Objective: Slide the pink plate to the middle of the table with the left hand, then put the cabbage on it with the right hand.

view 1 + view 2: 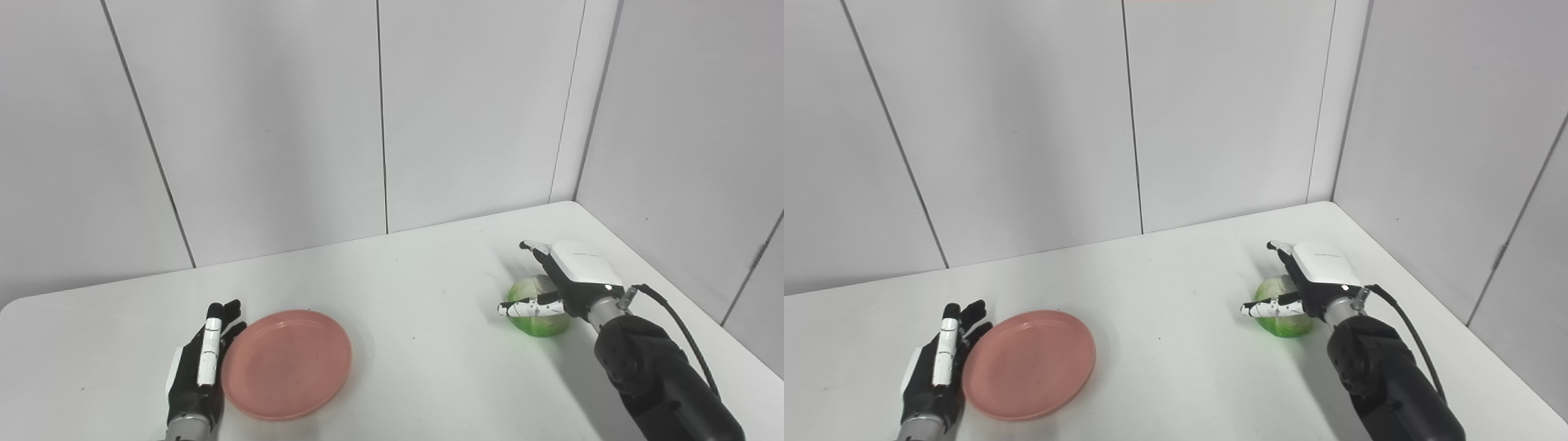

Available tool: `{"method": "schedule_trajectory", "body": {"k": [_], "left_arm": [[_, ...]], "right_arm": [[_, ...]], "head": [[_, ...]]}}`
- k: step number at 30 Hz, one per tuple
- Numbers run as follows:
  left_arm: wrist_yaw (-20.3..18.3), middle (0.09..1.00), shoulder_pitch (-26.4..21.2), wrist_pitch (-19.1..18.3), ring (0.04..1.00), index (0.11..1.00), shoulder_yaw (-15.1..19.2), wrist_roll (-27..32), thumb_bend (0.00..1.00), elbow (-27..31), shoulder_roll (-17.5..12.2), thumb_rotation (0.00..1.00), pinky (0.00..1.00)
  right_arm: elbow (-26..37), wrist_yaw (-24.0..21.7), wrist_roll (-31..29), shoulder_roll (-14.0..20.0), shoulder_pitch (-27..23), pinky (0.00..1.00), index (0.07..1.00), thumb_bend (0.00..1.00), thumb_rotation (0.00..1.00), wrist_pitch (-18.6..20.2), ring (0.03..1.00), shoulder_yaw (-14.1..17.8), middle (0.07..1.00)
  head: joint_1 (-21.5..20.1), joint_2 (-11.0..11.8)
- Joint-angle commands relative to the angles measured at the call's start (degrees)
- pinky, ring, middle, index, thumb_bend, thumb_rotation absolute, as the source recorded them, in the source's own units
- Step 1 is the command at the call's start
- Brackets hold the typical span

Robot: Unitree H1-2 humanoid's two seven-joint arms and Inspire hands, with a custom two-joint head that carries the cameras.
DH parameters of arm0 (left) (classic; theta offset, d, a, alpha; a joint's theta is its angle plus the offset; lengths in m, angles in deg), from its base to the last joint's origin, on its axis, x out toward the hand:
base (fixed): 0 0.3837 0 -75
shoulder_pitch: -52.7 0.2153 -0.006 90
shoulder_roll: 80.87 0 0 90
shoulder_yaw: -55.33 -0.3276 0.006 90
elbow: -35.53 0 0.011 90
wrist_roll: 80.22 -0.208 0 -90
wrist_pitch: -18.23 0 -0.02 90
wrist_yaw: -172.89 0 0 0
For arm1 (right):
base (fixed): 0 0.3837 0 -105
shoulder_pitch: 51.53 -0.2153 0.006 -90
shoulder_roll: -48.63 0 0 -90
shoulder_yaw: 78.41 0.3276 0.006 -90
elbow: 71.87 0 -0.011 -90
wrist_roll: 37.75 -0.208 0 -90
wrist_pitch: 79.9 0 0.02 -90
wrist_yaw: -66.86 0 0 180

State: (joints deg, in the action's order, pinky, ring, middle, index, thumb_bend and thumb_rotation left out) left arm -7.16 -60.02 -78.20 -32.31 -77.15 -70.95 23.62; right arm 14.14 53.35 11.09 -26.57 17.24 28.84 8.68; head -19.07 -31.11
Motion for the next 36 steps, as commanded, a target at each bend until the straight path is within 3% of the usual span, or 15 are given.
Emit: {"method": "schedule_trajectory", "body": {"k": [1, 14, 18, 25, 26, 27, 31, 33, 34, 36], "left_arm": [[0.05, 0.879, -1.39, -0.42, 0.841, 0.765, -0.07, -0.01, 0.8, 1.86, 0.16, 0.96, 0.98], [0.14, 0.888, -1.05, -1.79, 0.846, 0.771, -0.01, -0.19, 0.77, 3.02, 0.17, 0.97, 0.97], [0.04, 0.894, -1.09, -2.28, 0.851, 0.777, 0.41, 0.48, 0.78, 3.01, 0.4, 0.96, 0.99], [0.31, 0.89, -1.13, -2.04, 0.852, 0.762, 0.23, 0.23, 0.78, 2.67, 0.22, 0.96, 0.97], [0.34, 0.893, -1.14, -2.14, 0.856, 0.765, 0.22, 0.24, 0.78, 2.66, 0.23, 0.96, 0.97], [0.34, 0.894, -1.11, -2.34, 0.854, 0.766, 0.16, 0.21, 0.78, 2.94, 0.22, 0.96, 0.96], [0.03, 0.906, -1.2, -2.61, 0.868, 0.775, 0.33, 0.73, 0.78, 2.87, 0.2, 0.96, 0.99], [0.06, 0.903, -1.22, -2.56, 0.865, 0.775, 0.22, 0.5, 0.78, 2.81, 0.12, 0.96, 0.98], [0.07, 0.905, -1.23, -2.54, 0.865, 0.779, 0.16, 0.4, 0.78, 2.79, 0.08, 0.96, 0.97], [0.17, 0.902, -1.23, -2.98, 0.859, 0.779, 0.07, 0.31, 0.78, 3.08, 0.15, 0.96, 0.95]], "right_arm": [[0.03, 2.49, -0.55, 0.27, -2.6, 0.67, 0.884, 1.0, 0.64, 0.35, 0.805, 0.16, 0.858], [-6.51, 5.83, -3.12, 0.32, -3.2, 0.57, 0.89, 1.0, 0.6, -0.44, 0.726, -3.1, 0.82], [-7.75, 6.28, -4.91, 0.82, -3.08, 0.46, 0.877, 1.0, 0.57, -1.5, 0.627, -3.77, 0.763], [-8.3, 6.43, -7.67, 1.16, -2.45, 0.47, 0.744, 1.0, 0.42, -1.92, 0.634, -4.84, 0.772], [-8.45, 6.73, -7.76, 1.21, -2.4, 0.46, 0.717, 1.0, 0.38, -2.14, 0.619, -5.08, 0.755], [-8.69, 8.01, -7.67, 1.15, -2.24, 0.44, 0.663, 1.0, 0.28, -3.1, 0.573, -5.33, 0.692], [-9.3, 10.46, -8.13, 0.95, -1.96, 0.41, 0.583, 0.98, 0.13, -5.1, 0.505, -5.96, 0.581], [-9.1, 10.25, -8.66, 0.93, -1.94, 0.41, 0.566, 0.95, 0.08, -5.22, 0.488, -6.23, 0.554], [-9.03, 10.26, -9.01, 0.92, -1.92, 0.36, 0.534, 0.67, 0.03, -5.38, 0.435, -6.31, 0.483], [-8.99, 9.95, -9.69, 0.97, -1.97, 0.3, 0.525, 0.55, 0.0, -5.52, 0.378, -6.49, 0.439]], "head": [[0.09, -0.03], [0.35, -0.65], [0.33, -0.82], [0.48, -1.23], [0.48, -1.23], [0.53, -1.43], [0.5, -1.58], [0.5, -1.58], [0.5, -1.58], [0.5, -1.58]]}}
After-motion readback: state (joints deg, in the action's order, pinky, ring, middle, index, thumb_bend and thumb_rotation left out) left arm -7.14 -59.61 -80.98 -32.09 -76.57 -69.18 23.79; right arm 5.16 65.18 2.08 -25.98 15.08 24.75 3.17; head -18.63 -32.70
